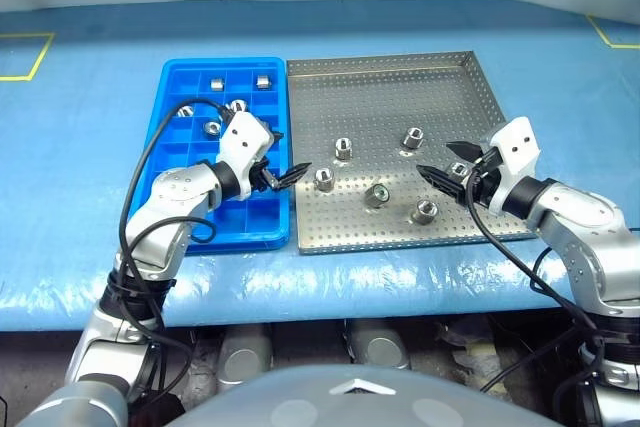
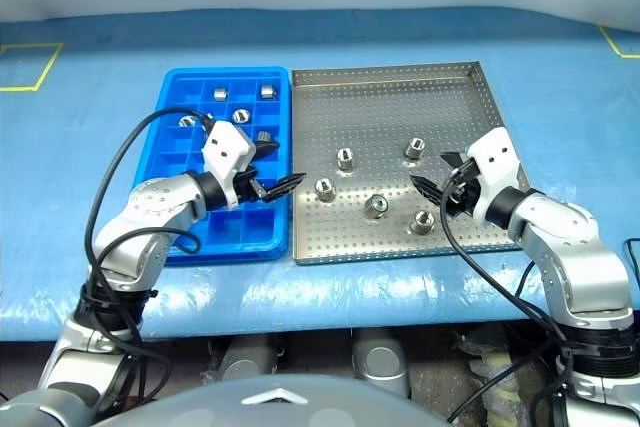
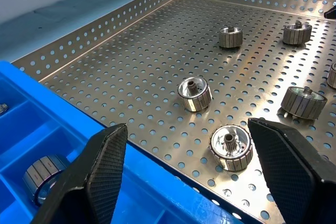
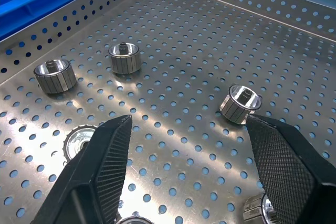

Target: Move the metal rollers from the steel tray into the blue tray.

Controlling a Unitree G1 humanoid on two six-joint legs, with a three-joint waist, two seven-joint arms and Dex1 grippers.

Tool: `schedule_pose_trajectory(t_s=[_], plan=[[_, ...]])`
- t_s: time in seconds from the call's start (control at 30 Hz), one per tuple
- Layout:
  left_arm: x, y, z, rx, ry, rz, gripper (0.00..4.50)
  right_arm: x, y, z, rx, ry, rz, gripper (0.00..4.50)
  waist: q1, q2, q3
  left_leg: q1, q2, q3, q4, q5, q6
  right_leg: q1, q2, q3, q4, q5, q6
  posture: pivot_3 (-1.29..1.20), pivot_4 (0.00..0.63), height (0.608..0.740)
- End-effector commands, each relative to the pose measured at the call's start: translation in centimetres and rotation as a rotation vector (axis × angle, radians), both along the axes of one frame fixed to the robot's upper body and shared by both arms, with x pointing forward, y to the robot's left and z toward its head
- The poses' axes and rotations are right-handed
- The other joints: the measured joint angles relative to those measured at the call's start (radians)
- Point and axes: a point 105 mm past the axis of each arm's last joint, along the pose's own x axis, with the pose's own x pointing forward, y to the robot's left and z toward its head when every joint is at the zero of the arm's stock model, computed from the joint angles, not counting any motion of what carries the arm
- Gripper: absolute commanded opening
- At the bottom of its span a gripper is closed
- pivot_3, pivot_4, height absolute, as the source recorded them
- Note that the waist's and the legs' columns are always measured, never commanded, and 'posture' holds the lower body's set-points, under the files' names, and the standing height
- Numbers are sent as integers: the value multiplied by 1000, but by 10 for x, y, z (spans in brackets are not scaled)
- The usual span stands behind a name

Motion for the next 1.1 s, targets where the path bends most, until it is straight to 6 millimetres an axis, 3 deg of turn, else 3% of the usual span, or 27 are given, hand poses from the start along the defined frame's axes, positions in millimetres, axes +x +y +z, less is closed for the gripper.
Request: schedule_pose_trajectory(t_s=[0.03, 1.1], plan=[[0, -5, 10, 2, -38, -26, 3988, 0, 0, 13, -4, -58, 0, 3635, 0, 0, 0, 0, 0, 0, 0, 0, 0, 0, 0, 0, 0, 0, 0, -72, 150, 740], [-1, -29, -7, 84, 37, -121, 3988, -2, 7, 5, 45, -75, -31, 3635, -11, 0, 0, 0, 0, 0, 0, 0, 0, 0, 0, 0, 0, 0, 0, -104, 150, 740]])
